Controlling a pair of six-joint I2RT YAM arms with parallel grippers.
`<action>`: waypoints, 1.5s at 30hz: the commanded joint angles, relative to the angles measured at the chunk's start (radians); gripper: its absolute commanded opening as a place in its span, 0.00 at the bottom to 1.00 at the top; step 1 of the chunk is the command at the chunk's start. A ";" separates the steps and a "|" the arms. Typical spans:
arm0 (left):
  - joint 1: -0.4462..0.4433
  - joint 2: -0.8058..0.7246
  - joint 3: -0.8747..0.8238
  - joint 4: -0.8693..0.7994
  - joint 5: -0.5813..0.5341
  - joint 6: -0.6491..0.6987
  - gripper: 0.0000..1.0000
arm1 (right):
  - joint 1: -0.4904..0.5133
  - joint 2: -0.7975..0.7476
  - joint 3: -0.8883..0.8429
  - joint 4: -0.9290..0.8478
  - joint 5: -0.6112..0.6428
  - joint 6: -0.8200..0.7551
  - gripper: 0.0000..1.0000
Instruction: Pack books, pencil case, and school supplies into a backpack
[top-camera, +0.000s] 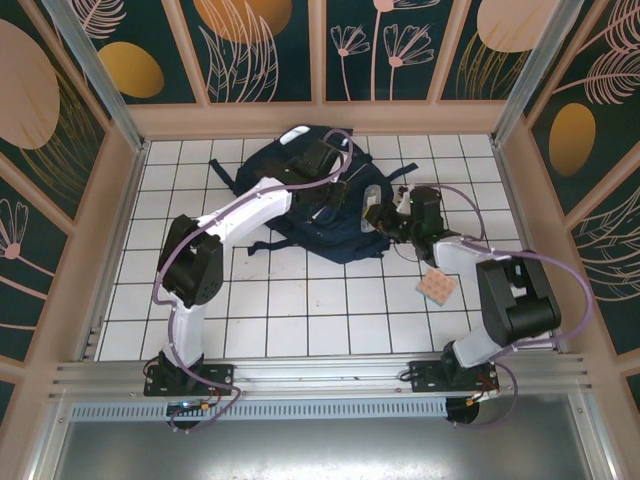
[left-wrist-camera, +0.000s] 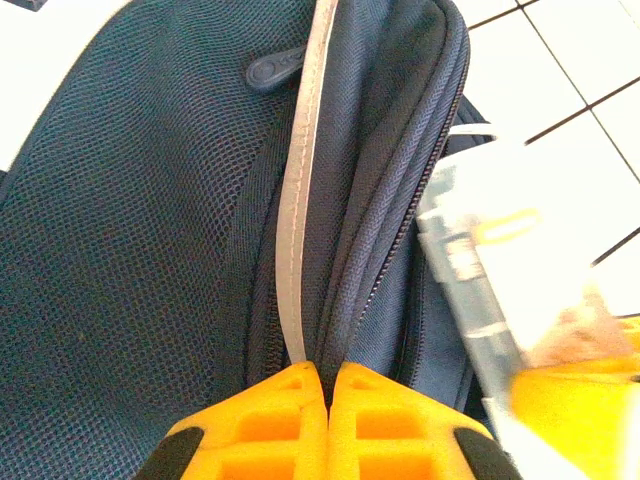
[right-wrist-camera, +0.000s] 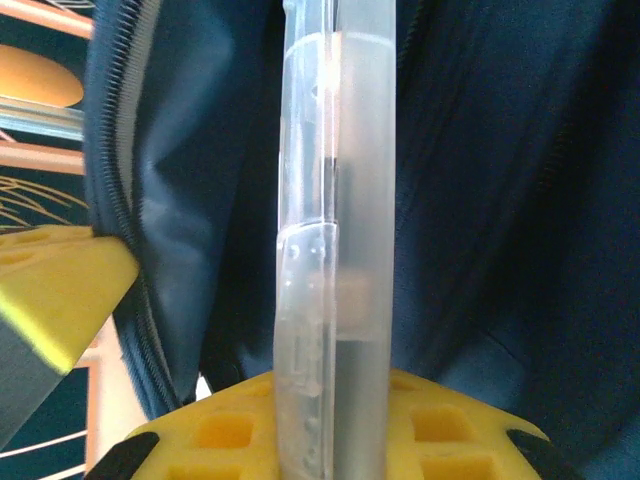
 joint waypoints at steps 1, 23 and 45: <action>0.004 -0.079 0.006 0.056 0.068 -0.038 0.00 | 0.028 0.074 0.075 0.184 -0.027 0.090 0.10; 0.054 -0.151 -0.129 0.236 0.148 -0.182 0.00 | 0.134 0.395 0.380 0.100 0.027 0.271 0.48; 0.085 -0.097 -0.164 0.327 0.224 -0.226 0.00 | 0.060 0.029 0.444 -0.753 0.477 -0.263 0.68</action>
